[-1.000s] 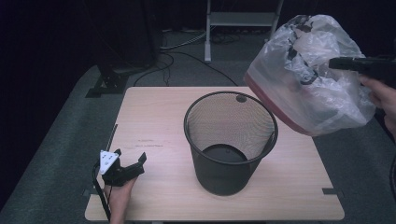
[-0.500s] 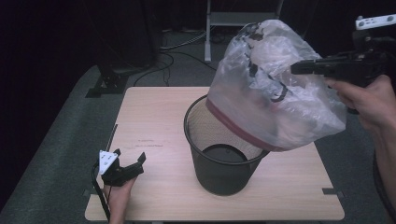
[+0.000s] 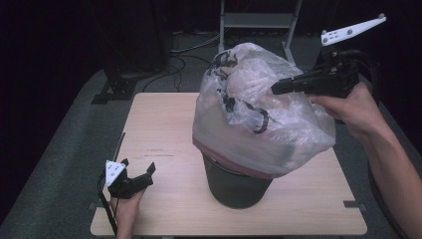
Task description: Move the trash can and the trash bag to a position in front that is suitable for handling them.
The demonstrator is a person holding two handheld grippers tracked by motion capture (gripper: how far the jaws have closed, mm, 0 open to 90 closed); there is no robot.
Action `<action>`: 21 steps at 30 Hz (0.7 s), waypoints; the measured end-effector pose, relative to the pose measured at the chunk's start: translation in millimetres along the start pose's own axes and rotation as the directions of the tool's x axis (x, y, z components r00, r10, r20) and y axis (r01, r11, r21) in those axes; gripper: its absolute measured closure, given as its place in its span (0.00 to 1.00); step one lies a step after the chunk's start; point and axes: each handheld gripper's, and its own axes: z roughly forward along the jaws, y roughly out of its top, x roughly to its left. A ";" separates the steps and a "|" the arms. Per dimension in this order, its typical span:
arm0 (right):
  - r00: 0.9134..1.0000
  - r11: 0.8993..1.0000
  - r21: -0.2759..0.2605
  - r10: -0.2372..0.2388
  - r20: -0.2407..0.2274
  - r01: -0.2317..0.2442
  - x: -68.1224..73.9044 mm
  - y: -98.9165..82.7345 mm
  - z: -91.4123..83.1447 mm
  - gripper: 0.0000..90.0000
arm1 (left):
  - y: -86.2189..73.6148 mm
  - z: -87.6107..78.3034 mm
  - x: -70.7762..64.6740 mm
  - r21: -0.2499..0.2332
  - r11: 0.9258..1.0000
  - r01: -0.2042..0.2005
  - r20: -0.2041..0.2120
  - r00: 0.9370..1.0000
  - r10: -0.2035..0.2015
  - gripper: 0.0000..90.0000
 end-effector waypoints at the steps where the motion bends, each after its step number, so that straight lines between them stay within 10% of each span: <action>1: 1.000 1.000 0.009 -0.006 -0.005 0.006 0.6 0.7 3.3 1.00 | 0.1 -0.2 0.2 0.000 1.000 0.001 0.000 1.000 -0.001 0.00; 21: 0.996 0.976 0.202 -0.085 0.014 0.081 3.4 0.1 56.7 1.00 | 0.6 -1.0 2.2 -0.010 1.000 0.012 -0.001 1.000 -0.012 0.00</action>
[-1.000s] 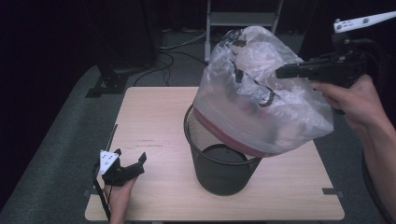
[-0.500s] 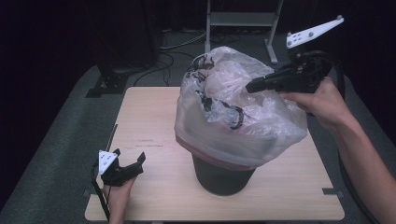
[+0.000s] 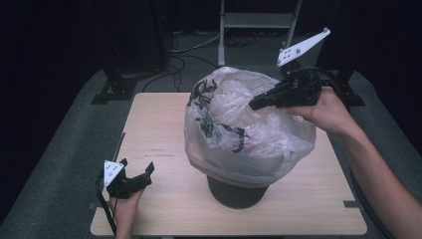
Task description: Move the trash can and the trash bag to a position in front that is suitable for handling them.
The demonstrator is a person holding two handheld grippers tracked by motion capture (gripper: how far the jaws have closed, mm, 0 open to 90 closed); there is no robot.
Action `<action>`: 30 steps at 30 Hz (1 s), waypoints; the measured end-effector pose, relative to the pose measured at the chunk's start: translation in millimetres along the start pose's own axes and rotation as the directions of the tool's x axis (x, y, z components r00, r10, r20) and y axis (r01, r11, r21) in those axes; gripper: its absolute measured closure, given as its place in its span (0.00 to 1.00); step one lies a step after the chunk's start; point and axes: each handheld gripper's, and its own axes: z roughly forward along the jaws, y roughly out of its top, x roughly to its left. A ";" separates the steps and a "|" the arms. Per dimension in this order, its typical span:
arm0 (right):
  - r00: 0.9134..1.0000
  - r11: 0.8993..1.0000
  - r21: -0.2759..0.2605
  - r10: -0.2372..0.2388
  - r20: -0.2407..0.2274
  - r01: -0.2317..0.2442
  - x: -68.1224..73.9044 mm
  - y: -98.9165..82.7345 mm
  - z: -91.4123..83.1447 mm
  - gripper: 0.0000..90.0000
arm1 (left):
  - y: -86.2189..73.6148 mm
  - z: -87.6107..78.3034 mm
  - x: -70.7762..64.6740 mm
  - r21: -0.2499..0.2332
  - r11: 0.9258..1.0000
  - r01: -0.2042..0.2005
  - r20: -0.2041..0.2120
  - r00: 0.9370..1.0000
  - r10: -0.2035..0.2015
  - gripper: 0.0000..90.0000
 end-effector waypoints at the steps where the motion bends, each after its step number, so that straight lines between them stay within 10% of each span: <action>1: 1.000 1.000 0.000 0.000 0.000 0.000 0.0 0.0 0.0 1.00 | 0.0 0.0 -0.1 0.002 1.000 -0.001 0.000 1.000 0.001 0.00; 16: 1.000 0.993 0.119 -0.013 0.004 0.013 -3.2 -12.3 30.1 1.00 | 0.3 -0.3 0.0 -0.001 1.000 -0.001 0.002 1.000 0.001 0.00; 30: 1.000 0.965 0.260 -0.031 -0.003 0.031 -1.6 -22.0 54.7 1.00 | 0.4 -0.4 0.0 -0.001 1.000 -0.001 0.003 1.000 0.001 0.00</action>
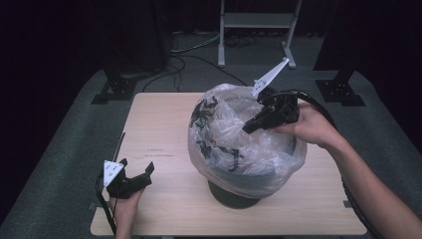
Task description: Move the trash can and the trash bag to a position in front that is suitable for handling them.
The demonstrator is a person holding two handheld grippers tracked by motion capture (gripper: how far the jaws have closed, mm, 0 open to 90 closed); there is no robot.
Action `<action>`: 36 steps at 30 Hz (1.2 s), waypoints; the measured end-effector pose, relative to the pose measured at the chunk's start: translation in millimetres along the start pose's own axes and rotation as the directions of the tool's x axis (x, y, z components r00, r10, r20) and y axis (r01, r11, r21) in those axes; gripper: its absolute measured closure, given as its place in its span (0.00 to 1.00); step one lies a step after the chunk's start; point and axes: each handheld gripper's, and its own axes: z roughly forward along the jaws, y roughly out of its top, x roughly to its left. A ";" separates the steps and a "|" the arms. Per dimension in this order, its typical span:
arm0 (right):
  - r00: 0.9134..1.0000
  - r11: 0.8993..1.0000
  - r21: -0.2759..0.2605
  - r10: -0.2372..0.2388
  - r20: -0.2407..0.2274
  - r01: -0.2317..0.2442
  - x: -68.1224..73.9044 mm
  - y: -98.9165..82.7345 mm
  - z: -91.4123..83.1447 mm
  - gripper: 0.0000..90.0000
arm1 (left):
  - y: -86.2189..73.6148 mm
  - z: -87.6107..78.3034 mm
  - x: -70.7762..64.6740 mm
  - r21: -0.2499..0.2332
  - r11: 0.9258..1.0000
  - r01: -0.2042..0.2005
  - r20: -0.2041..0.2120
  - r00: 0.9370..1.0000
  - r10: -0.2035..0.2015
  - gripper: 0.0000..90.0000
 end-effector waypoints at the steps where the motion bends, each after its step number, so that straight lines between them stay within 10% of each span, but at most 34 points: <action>1: 1.000 1.000 0.003 -0.003 0.016 0.003 0.4 0.3 0.4 1.00 | -0.1 0.0 0.0 0.000 1.000 0.001 0.000 1.000 -0.001 0.00; 12: 0.993 0.999 -0.022 0.031 0.118 -0.028 -10.4 1.6 -3.3 1.00 | -0.3 0.5 0.2 0.000 1.000 0.003 0.001 1.000 -0.003 0.00; 20: 1.000 0.999 0.047 -0.007 0.030 0.005 -4.0 -2.6 6.4 0.87 | 1.1 0.0 -1.8 -0.004 1.000 -0.001 0.012 1.000 0.001 0.00; 25: 0.999 0.998 -0.056 0.023 0.043 -0.021 -3.9 -10.6 -13.6 0.58 | 5.6 -2.6 -4.3 -0.019 1.000 0.004 0.038 0.999 -0.003 0.00; 36: 0.997 0.967 -0.247 0.068 0.043 -0.056 -3.3 -44.9 -40.6 0.49 | 26.4 -6.1 -17.4 -0.036 0.999 -0.017 0.138 0.990 0.021 0.02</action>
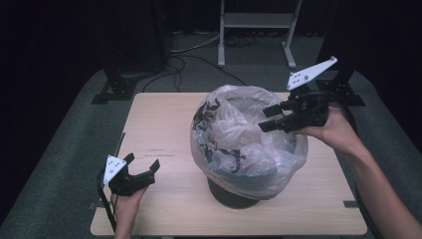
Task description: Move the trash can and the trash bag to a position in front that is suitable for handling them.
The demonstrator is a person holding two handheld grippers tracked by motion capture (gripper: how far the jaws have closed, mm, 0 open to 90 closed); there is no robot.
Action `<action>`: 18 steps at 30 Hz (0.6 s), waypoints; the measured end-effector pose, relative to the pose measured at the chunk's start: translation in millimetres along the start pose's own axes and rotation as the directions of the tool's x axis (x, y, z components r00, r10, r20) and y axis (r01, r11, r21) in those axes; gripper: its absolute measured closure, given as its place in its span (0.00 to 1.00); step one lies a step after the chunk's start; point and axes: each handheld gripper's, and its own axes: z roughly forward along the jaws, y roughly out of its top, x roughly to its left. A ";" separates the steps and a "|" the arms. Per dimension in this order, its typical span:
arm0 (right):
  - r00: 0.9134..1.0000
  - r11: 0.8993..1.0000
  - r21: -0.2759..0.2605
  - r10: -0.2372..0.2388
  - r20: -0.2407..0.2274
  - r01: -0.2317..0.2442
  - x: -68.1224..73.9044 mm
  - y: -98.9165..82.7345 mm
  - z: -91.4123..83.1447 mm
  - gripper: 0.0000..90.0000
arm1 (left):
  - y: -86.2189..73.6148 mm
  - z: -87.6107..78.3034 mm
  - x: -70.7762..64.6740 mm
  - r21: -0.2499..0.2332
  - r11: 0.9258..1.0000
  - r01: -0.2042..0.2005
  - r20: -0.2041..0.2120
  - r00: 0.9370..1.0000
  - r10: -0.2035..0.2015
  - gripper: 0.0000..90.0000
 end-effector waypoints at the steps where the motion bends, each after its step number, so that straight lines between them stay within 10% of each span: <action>1: 1.000 1.000 -0.016 -0.005 0.007 0.005 0.6 -3.0 -2.1 0.49 | 4.2 -0.6 -1.0 -0.011 1.000 -0.003 0.012 1.000 0.003 0.02; 7: 1.000 0.993 -0.115 0.005 0.005 -0.004 4.3 -22.7 -12.8 0.47 | 40.7 -0.1 -14.3 -0.052 0.998 -0.027 0.105 0.994 0.032 0.02; 12: 1.000 0.984 -0.176 0.012 0.002 -0.012 5.2 -36.4 -18.7 0.45 | 75.0 -0.1 -34.0 -0.093 0.994 -0.061 0.216 0.973 0.080 0.02; 15: 1.000 0.976 -0.219 0.015 -0.003 -0.016 5.9 -44.0 -22.6 0.44 | 96.7 0.0 -46.7 -0.120 0.990 -0.072 0.295 0.950 0.105 0.02; 18: 1.000 0.967 -0.255 0.008 0.007 -0.005 7.8 -50.8 -26.9 0.43 | 118.6 1.1 -60.7 -0.149 0.986 -0.072 0.403 0.906 0.127 0.02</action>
